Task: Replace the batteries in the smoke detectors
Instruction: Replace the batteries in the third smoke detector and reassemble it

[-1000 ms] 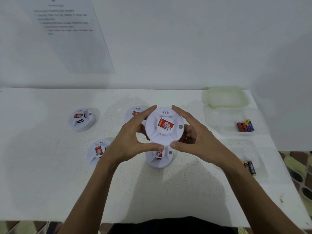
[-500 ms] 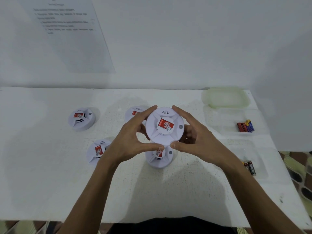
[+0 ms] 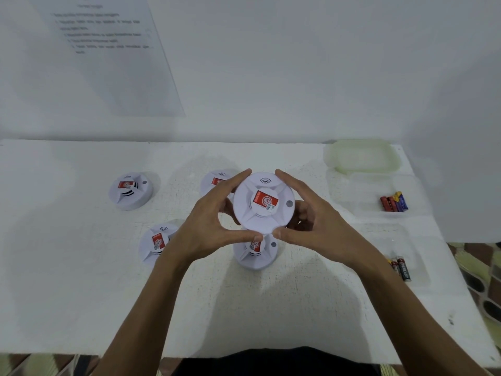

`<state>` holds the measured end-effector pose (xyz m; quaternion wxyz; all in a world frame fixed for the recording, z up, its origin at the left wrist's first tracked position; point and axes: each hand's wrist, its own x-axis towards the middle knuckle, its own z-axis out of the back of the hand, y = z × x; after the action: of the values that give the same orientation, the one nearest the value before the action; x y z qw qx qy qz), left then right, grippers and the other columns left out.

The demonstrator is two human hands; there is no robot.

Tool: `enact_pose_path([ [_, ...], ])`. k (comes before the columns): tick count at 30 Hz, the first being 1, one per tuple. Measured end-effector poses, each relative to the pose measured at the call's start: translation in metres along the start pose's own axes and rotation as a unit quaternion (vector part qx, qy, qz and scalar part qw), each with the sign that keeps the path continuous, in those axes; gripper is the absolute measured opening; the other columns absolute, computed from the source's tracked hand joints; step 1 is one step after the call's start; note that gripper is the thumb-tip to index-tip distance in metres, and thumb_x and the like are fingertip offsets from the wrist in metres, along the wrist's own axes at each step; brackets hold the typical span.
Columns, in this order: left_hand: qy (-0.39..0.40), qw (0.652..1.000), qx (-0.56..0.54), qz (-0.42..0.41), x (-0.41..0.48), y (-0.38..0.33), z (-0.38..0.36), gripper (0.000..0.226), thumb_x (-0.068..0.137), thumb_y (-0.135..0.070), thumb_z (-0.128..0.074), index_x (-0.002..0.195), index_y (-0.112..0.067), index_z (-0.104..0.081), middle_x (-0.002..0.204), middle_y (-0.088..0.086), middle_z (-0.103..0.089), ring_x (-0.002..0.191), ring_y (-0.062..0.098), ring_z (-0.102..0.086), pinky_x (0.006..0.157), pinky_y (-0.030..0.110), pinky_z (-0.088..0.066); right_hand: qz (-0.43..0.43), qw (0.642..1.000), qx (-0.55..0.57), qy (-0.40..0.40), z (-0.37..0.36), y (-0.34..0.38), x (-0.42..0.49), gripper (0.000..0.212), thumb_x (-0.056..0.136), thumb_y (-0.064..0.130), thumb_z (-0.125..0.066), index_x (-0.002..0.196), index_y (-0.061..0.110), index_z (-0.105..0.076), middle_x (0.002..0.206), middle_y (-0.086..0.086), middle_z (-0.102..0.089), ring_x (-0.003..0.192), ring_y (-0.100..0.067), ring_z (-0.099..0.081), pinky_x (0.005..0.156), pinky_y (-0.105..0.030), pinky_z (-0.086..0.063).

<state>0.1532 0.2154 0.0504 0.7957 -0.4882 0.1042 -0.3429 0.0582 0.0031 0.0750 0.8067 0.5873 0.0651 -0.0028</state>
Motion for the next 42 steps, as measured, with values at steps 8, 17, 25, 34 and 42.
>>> enact_pose_path([
  [8,0.000,1.000,-0.001,0.002,0.001,0.000,-0.001,0.093,0.064,-0.042,-0.082,0.142,-0.029,-0.034,0.133,-0.022,-0.048,0.106,0.009,-0.056,0.082,0.023,-0.054,0.004,1.000,-0.007,0.000,0.000,-0.001,0.000,0.091,0.082,0.015,-0.078,0.147,0.048,-0.025,0.106,-0.004,-0.071,0.084,-0.030,-0.065,0.081,-0.043,-0.058],
  [17,0.002,1.000,0.003,0.004,0.001,0.002,-0.002,0.092,0.064,-0.043,-0.081,0.142,-0.033,-0.033,0.133,-0.024,-0.047,0.106,0.007,-0.056,0.081,0.018,-0.052,0.011,1.000,-0.018,-0.002,0.001,-0.006,0.001,0.091,0.081,0.017,-0.079,0.147,0.049,-0.024,0.105,-0.001,-0.071,0.081,-0.024,-0.066,0.080,-0.034,-0.059],
  [25,0.012,0.999,0.009,0.029,0.009,0.005,-0.009,0.095,0.062,-0.051,-0.080,0.142,-0.038,-0.031,0.131,-0.020,-0.049,0.098,0.008,-0.058,0.078,0.018,-0.053,-0.003,0.998,-0.066,-0.008,0.005,-0.018,0.007,0.099,0.078,0.025,-0.081,0.146,0.054,-0.015,0.102,0.006,-0.065,0.072,-0.011,-0.062,0.075,-0.025,-0.057],
  [34,0.071,0.992,0.085,0.062,0.048,0.023,-0.030,0.091,0.069,-0.032,-0.082,0.143,-0.029,-0.030,0.123,-0.017,-0.051,0.076,-0.012,-0.059,0.062,-0.005,-0.039,-0.045,0.990,-0.127,-0.050,0.026,-0.048,0.028,0.092,0.076,0.028,-0.082,0.144,0.042,-0.023,0.100,0.005,-0.064,0.070,-0.002,-0.062,0.068,-0.018,-0.052],
  [42,0.088,0.988,0.103,0.069,0.088,0.055,-0.052,0.085,0.068,-0.030,-0.083,0.140,-0.022,-0.038,0.131,0.001,-0.052,0.084,0.008,-0.059,0.065,0.005,-0.045,-0.096,0.982,-0.156,-0.053,0.046,-0.069,0.060,0.090,0.075,0.020,-0.083,0.146,0.035,-0.029,0.091,0.021,-0.058,0.080,-0.003,-0.061,0.068,-0.011,-0.044],
])
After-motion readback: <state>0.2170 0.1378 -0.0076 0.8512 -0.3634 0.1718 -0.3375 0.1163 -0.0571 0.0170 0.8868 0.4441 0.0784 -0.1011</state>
